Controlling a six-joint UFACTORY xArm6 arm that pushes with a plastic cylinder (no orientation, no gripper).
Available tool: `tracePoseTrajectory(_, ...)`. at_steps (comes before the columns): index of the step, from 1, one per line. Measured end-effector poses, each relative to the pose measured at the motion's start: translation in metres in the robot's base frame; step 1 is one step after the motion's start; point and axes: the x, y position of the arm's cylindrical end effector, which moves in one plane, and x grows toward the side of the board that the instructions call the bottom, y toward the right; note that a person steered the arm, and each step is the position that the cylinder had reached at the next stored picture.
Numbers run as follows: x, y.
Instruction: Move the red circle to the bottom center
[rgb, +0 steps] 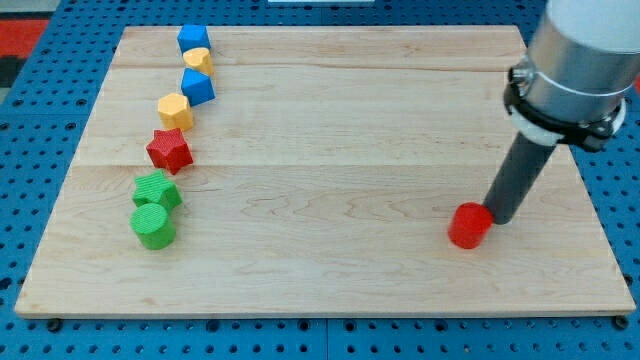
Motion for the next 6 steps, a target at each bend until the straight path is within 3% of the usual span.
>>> tracePoseTrajectory(4,0.066,-0.063)
tracePoseTrajectory(6,0.042,-0.073)
